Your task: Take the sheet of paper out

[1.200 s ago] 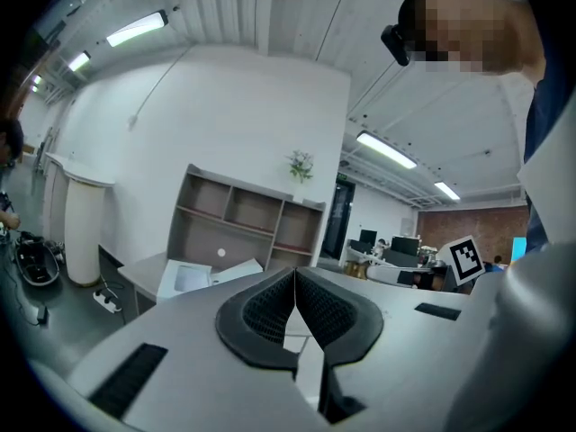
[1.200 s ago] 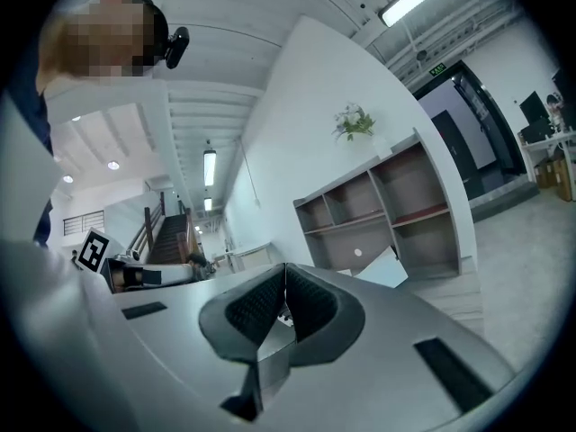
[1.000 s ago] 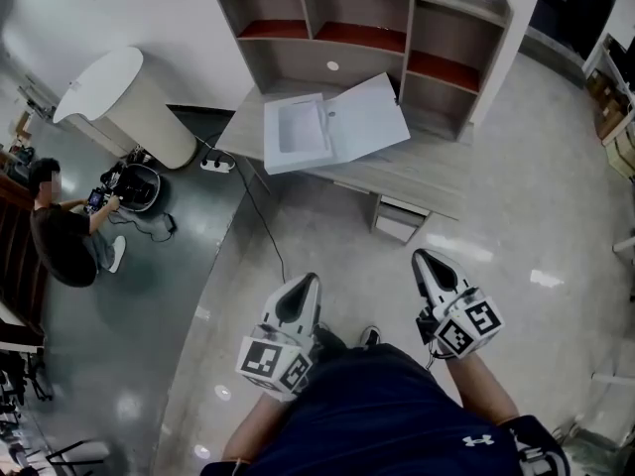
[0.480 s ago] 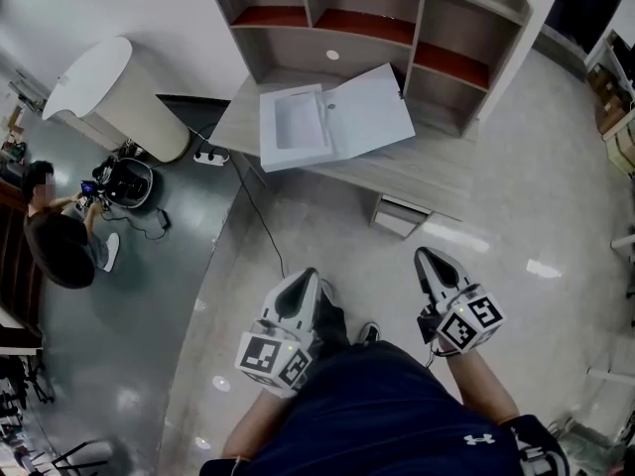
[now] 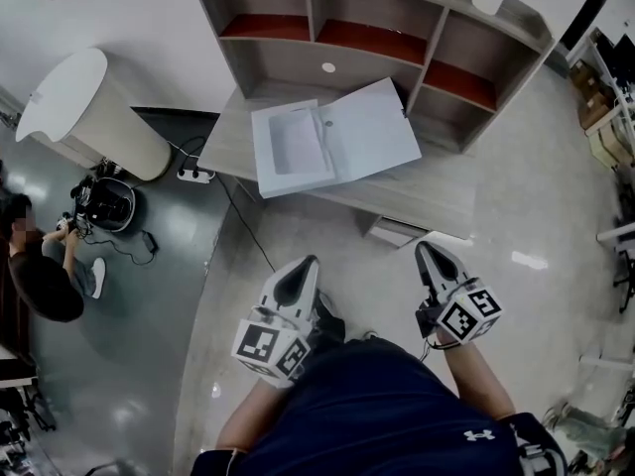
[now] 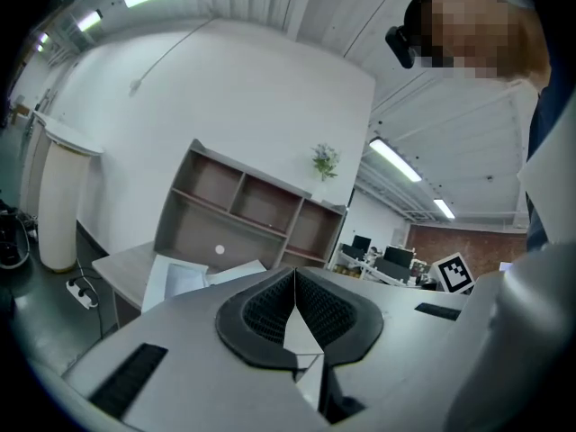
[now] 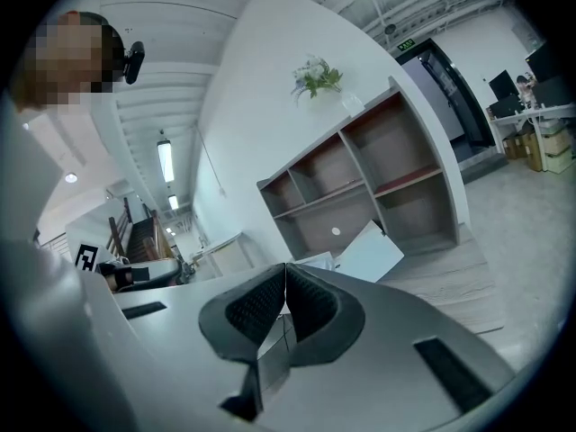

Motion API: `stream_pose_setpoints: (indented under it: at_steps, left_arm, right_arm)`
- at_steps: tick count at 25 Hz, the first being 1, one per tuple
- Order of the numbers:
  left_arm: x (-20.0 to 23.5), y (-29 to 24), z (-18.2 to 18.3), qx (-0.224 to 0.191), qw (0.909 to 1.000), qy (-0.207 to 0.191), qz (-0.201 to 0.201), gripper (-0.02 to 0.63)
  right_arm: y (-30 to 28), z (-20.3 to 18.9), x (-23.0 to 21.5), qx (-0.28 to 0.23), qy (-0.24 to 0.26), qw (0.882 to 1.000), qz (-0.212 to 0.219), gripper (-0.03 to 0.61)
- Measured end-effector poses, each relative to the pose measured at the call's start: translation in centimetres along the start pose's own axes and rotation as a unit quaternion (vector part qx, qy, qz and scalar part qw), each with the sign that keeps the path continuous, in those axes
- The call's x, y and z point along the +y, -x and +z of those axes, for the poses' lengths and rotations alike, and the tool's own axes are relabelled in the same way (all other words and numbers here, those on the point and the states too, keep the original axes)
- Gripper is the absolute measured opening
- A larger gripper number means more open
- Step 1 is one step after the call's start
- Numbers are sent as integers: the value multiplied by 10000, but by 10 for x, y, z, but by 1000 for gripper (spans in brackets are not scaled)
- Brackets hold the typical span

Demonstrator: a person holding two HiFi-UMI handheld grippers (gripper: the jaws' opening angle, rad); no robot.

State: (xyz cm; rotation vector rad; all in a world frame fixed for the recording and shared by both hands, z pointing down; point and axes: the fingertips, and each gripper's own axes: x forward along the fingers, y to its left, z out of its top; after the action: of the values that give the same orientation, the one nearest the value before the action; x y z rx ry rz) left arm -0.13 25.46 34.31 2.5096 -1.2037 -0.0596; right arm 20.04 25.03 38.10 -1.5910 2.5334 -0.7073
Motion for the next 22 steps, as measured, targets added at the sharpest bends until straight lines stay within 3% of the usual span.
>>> stream_pose_setpoints:
  at_steps: [12,22]
  left_arm:
    - [100,0,20,-45,9993,366,19,17]
    - [139,-7,18,44,9975,623,337,17]
  right_arm:
    - [-83,0,17,204,-130,9993,-283,14]
    - [-125,-8,-2,453,-280,9980,-353,14]
